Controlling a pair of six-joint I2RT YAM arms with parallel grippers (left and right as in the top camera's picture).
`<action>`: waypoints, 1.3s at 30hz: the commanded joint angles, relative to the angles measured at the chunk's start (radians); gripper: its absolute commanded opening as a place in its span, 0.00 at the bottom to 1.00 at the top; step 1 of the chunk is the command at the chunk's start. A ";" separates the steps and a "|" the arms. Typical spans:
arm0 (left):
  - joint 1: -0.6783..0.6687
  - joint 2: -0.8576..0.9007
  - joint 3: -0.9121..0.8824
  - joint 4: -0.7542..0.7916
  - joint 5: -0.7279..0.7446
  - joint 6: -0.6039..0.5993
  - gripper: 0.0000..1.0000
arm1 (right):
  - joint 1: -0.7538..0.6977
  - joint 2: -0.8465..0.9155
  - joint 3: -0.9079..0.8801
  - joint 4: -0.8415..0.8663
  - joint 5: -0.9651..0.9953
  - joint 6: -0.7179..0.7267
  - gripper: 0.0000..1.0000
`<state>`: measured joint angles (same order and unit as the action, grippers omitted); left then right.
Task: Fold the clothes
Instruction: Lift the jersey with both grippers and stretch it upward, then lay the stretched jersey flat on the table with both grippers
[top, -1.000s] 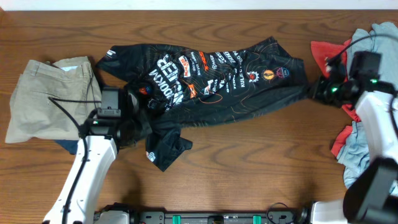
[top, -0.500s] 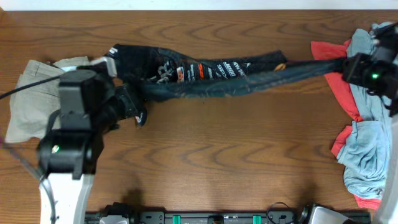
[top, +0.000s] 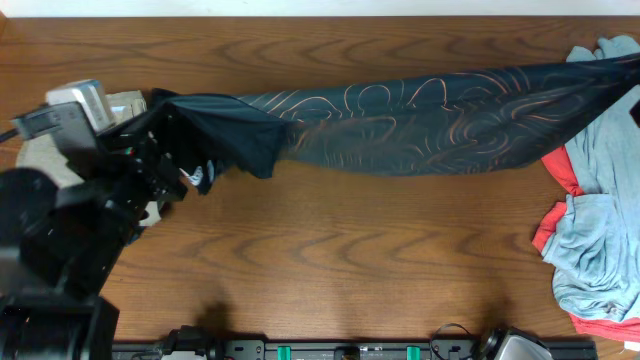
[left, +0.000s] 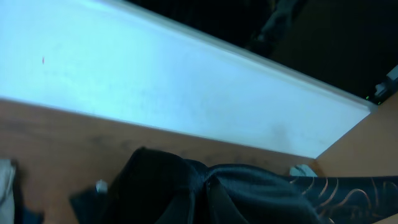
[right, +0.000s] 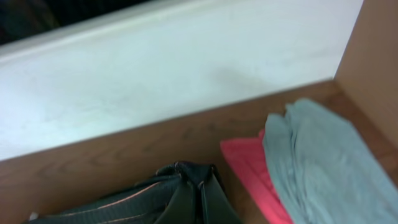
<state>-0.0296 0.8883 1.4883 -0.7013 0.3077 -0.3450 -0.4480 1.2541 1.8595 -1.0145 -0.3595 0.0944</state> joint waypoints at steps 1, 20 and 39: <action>0.007 0.021 0.021 0.014 -0.011 0.046 0.06 | -0.009 0.003 0.026 0.015 0.006 0.010 0.01; 0.007 0.609 0.021 0.424 -0.006 0.083 0.06 | 0.155 0.448 0.026 0.314 -0.052 0.006 0.01; 0.074 0.698 0.381 0.753 -0.019 0.027 0.06 | 0.124 0.443 0.079 0.787 0.126 0.176 0.01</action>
<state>0.0120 1.6001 1.8275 0.1131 0.2825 -0.3145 -0.2897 1.7355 1.9175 -0.1761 -0.3408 0.2913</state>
